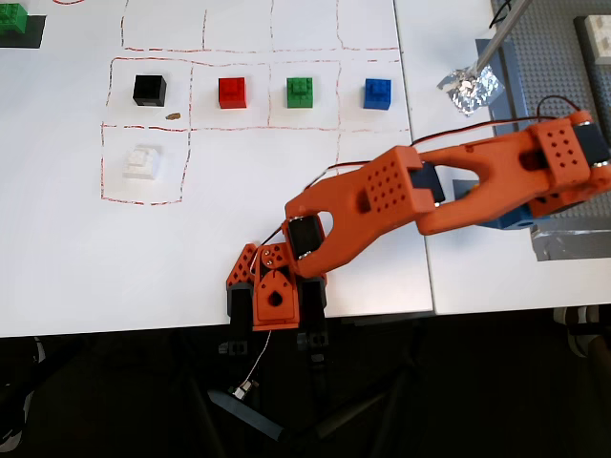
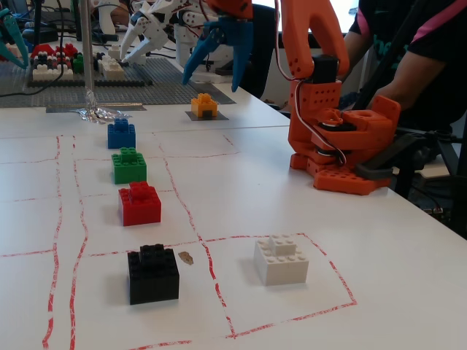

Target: Grab the block and put it in the grey marker

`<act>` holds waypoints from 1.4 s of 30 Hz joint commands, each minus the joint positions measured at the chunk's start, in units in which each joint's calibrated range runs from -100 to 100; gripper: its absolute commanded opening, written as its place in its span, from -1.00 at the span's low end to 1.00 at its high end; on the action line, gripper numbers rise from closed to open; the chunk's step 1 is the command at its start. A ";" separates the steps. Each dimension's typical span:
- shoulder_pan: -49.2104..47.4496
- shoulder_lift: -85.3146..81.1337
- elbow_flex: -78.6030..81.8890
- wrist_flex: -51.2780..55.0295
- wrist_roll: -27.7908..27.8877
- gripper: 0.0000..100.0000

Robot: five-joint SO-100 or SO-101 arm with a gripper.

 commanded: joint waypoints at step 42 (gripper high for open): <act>-83.26 -107.55 106.90 -51.45 -45.81 -1.00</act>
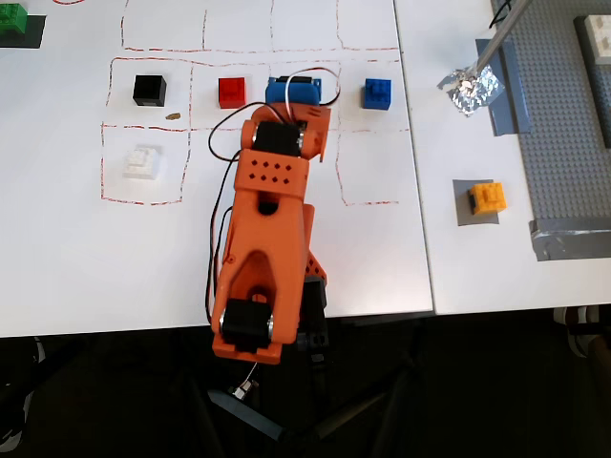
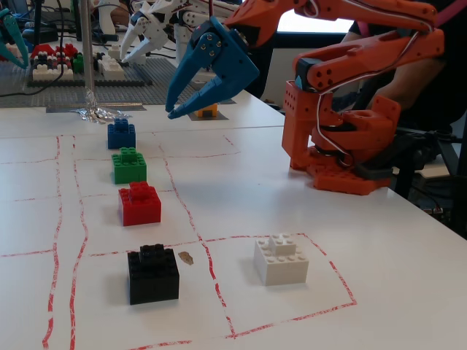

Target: Grab the block and put it in the grey marker

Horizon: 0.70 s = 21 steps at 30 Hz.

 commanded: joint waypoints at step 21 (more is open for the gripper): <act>-14.79 -25.78 18.37 4.35 -7.86 -1.00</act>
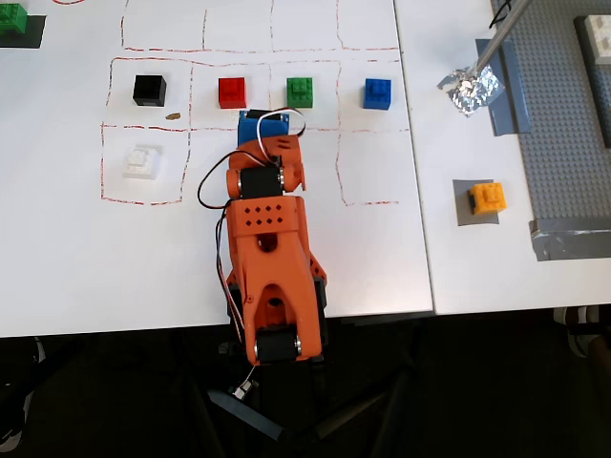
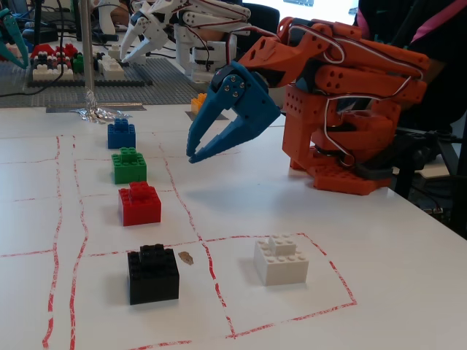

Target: Grab the block and put it in the grey marker

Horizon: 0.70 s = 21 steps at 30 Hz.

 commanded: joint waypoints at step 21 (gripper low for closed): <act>0.18 -0.94 1.44 -0.23 0.34 -1.00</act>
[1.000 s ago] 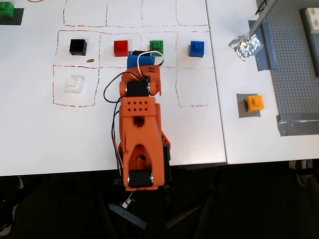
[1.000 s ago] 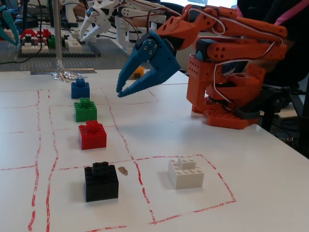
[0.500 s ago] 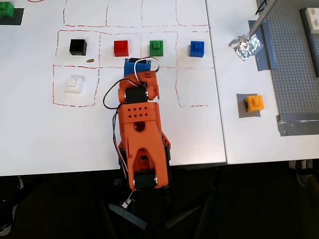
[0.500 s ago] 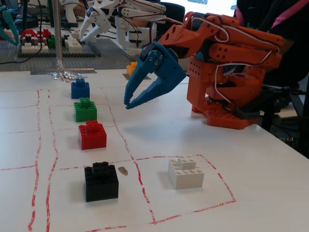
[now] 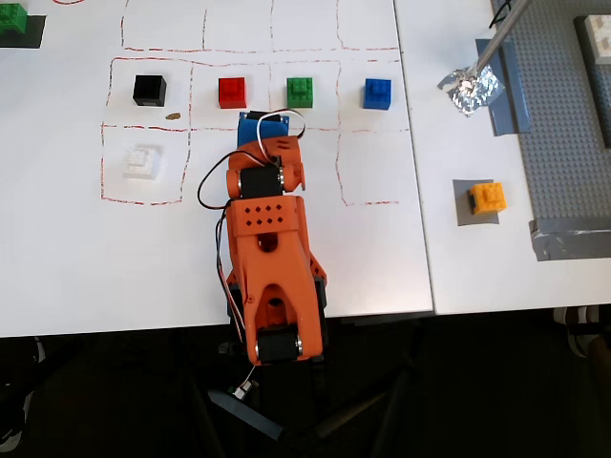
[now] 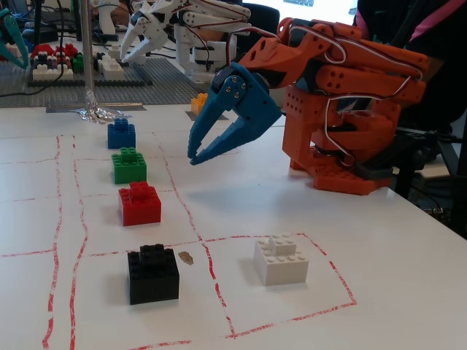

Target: Grab the block and put it in the grey marker

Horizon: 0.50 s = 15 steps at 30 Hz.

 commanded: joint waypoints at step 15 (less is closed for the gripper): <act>0.91 -0.94 1.44 -2.11 1.86 -1.00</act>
